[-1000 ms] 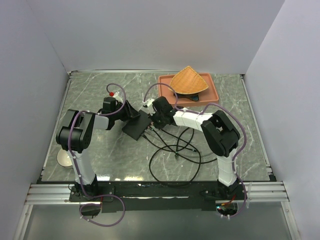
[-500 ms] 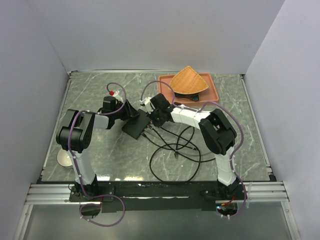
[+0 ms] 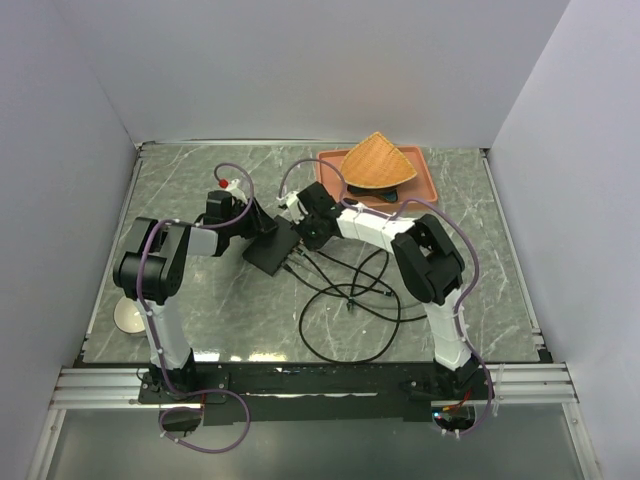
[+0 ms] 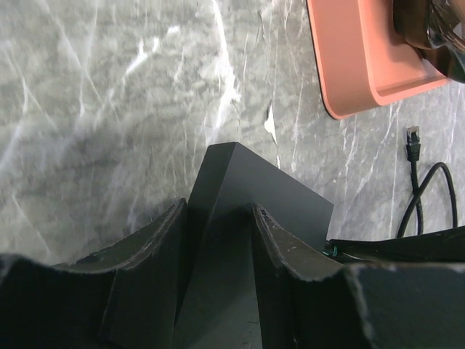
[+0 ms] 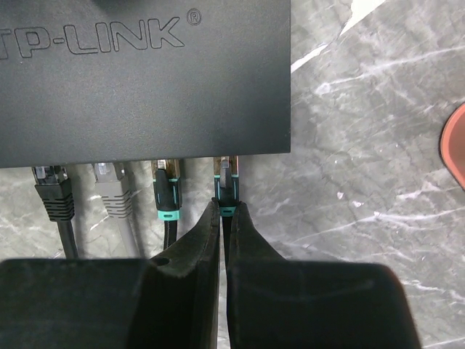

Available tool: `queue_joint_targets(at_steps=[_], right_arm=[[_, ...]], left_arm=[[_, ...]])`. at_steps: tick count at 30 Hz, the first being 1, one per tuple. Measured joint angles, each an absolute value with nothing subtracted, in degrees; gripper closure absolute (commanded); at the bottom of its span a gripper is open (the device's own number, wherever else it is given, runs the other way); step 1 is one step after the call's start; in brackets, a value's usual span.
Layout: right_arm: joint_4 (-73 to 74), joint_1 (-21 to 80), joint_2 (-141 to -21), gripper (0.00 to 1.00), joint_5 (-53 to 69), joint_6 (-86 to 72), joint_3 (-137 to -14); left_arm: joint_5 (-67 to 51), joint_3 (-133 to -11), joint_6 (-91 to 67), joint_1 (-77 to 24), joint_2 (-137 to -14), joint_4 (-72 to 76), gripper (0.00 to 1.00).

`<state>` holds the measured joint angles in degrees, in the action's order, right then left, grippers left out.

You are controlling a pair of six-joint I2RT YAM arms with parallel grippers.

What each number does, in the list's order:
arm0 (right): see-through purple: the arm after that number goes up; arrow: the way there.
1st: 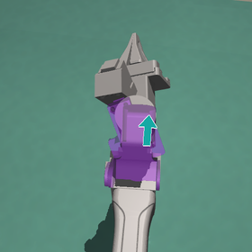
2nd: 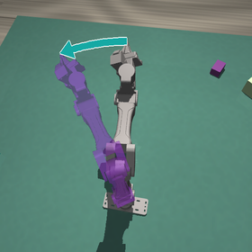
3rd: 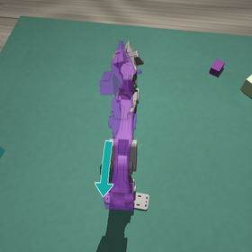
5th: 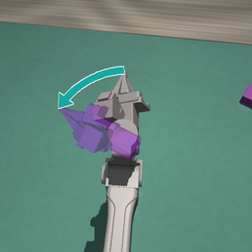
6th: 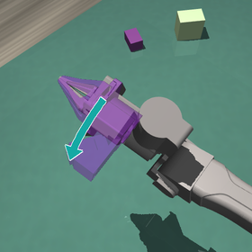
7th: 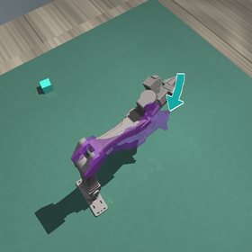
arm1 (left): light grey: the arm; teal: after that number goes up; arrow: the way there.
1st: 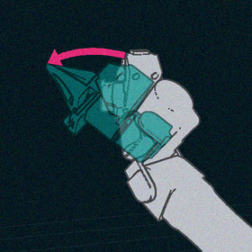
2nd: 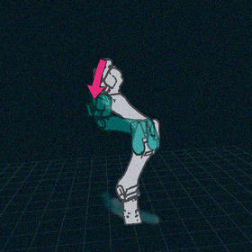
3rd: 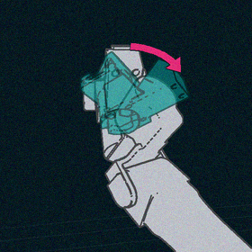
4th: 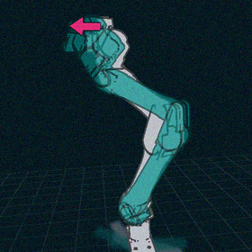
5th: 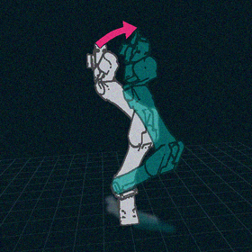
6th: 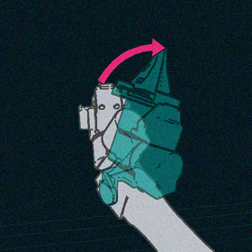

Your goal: Insert the plug into the switch port

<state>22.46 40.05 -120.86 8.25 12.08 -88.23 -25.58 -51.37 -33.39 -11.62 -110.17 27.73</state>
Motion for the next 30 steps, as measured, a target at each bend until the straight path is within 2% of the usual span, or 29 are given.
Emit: queue_joint_targets(at_steps=[30], right_arm=[[34.44,38.35,-129.1,1.0,9.1,11.62,-103.63]], left_arm=[[-26.39,-59.75,-24.01,-12.08,-113.67,21.52,0.59]])
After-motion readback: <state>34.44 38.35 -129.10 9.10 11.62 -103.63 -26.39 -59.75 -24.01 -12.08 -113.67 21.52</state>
